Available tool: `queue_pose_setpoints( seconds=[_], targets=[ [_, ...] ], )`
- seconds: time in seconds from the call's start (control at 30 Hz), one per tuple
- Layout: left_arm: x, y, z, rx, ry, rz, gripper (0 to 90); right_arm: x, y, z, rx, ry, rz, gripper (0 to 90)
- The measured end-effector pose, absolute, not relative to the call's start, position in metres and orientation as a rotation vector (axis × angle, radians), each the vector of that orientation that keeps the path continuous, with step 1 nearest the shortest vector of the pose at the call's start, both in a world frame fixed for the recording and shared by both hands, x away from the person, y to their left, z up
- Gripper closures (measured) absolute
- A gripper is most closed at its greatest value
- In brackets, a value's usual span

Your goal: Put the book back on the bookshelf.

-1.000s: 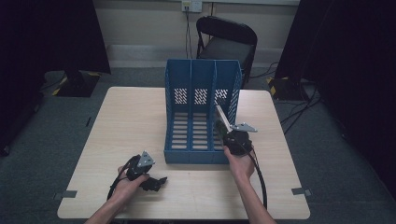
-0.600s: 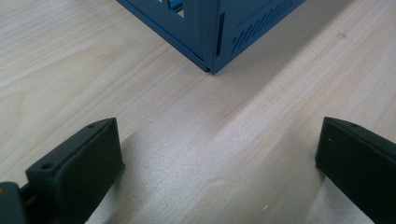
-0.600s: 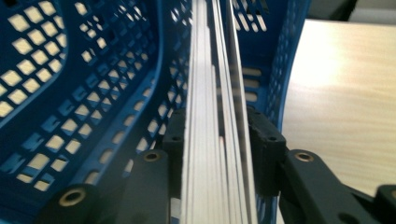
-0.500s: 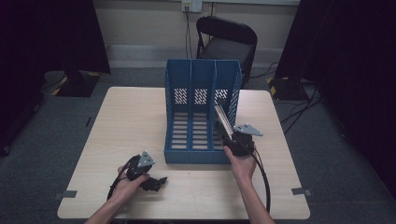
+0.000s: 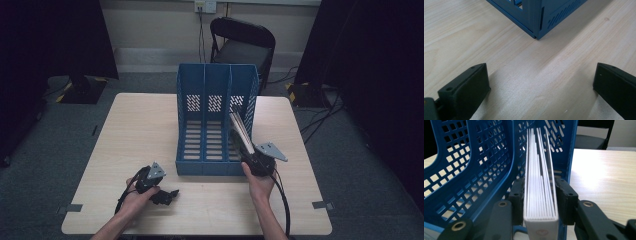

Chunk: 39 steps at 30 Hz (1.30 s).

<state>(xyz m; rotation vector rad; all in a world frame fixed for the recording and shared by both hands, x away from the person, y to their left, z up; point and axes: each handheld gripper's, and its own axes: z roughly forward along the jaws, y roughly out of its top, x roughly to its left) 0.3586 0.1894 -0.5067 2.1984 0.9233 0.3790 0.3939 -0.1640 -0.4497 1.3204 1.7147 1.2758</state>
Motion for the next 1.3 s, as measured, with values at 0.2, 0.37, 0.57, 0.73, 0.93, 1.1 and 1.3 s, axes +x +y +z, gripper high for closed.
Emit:
queue_pose_setpoints(
  seconds=[0.2, 0.37, 0.57, 0.73, 0.93, 1.1, 1.3],
  targets=[
    [0.359, 0.189, -0.507, 2.199, 0.923, 0.379, 0.0, 0.402, -0.160, -0.451, 1.351, 1.728, 1.256, 64.7],
    [0.358, 0.189, -0.507, 2.197, 0.924, 0.377, 0.0, 0.406, -0.156, -0.451, 1.364, 1.753, 1.219, 66.0],
    [0.358, 0.189, -0.507, 2.199, 0.924, 0.379, 0.0, 0.414, -0.153, -0.450, 1.393, 1.767, 1.204, 63.6],
    [0.358, 0.189, -0.507, 2.198, 0.924, 0.379, 0.0, 0.417, -0.153, -0.449, 1.412, 1.773, 1.169, 69.3],
    [0.358, 0.189, -0.507, 2.199, 0.924, 0.379, 0.0, 0.415, -0.151, -0.447, 1.428, 1.734, 1.116, 76.1],
    [0.358, 0.189, -0.507, 2.200, 0.923, 0.379, 0.0, 0.414, -0.150, -0.447, 1.450, 1.706, 1.111, 76.3],
    [0.358, 0.189, -0.507, 2.199, 0.924, 0.379, 0.0, 0.409, -0.144, -0.446, 1.441, 1.648, 1.063, 76.5]
  ],
)
